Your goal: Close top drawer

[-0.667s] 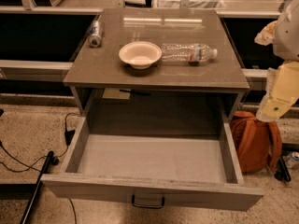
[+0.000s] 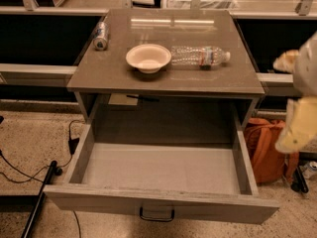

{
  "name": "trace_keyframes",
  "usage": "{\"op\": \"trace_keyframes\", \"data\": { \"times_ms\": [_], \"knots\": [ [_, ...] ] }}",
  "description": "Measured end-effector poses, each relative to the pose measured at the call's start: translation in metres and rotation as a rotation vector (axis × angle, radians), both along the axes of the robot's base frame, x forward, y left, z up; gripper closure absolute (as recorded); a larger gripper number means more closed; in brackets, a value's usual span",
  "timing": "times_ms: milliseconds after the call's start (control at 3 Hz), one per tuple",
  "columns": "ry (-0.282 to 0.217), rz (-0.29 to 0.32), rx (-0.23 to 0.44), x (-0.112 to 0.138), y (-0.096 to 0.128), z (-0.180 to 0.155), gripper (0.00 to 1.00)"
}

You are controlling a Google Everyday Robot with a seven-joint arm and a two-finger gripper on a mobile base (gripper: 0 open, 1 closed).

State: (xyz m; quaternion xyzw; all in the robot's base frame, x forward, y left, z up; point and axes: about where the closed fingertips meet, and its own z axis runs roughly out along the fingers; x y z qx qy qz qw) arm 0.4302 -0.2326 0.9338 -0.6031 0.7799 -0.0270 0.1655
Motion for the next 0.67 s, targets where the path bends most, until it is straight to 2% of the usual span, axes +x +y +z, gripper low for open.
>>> {"op": "trace_keyframes", "data": {
  "times_ms": [333, 667],
  "knots": [
    [0.051, 0.041, 0.018, -0.038, -0.025, -0.064, 0.00],
    [0.140, 0.157, 0.044, -0.076, -0.030, -0.116, 0.00]
  ]
}}
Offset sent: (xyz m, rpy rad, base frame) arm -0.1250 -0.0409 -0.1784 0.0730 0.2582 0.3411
